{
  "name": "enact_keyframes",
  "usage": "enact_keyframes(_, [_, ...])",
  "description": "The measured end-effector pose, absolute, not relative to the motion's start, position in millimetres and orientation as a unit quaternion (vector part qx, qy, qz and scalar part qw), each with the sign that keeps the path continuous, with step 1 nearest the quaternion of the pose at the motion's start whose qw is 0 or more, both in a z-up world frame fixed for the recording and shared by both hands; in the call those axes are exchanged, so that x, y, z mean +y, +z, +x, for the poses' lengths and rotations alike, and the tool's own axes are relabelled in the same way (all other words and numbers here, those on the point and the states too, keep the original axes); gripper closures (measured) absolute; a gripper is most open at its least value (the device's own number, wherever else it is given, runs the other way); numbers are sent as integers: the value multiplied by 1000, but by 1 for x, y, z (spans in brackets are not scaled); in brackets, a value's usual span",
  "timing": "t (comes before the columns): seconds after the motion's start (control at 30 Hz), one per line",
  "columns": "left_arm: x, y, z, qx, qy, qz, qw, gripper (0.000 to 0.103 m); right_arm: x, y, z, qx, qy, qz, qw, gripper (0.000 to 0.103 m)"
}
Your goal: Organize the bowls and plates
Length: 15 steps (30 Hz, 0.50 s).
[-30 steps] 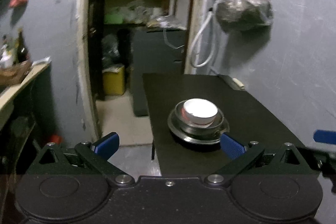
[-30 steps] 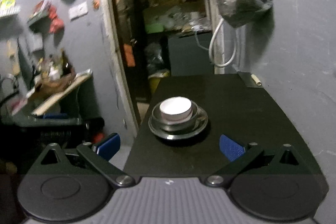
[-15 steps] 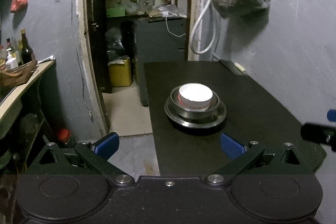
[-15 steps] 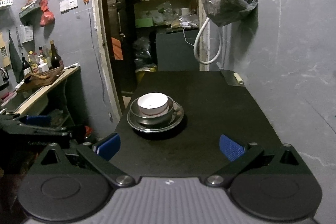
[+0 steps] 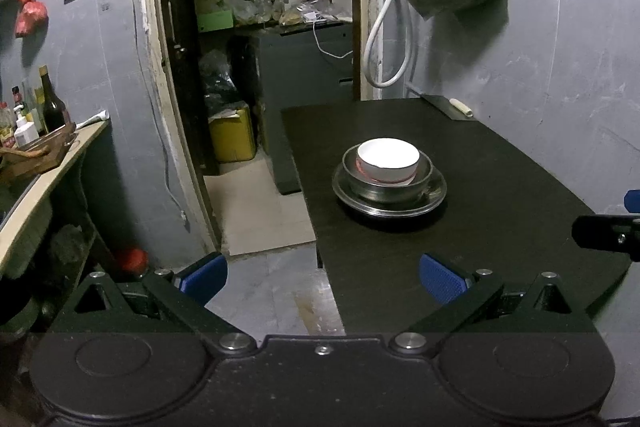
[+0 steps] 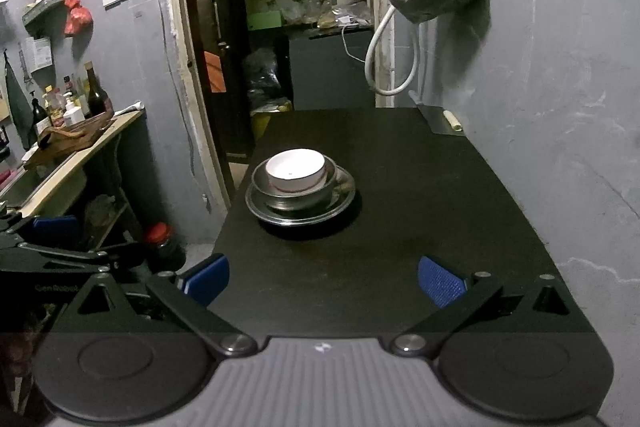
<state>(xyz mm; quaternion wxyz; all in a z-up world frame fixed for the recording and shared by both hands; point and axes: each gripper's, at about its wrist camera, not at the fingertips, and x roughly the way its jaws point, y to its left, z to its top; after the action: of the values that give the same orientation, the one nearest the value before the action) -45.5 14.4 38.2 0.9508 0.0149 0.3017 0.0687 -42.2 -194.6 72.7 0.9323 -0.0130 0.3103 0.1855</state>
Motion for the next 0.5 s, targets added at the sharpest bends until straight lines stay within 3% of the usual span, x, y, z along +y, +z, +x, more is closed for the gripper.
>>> enact_keyframes(0.5, [23,37,-45,303,65,25,950,1,-185,67,-39,324,181,-15,928,0])
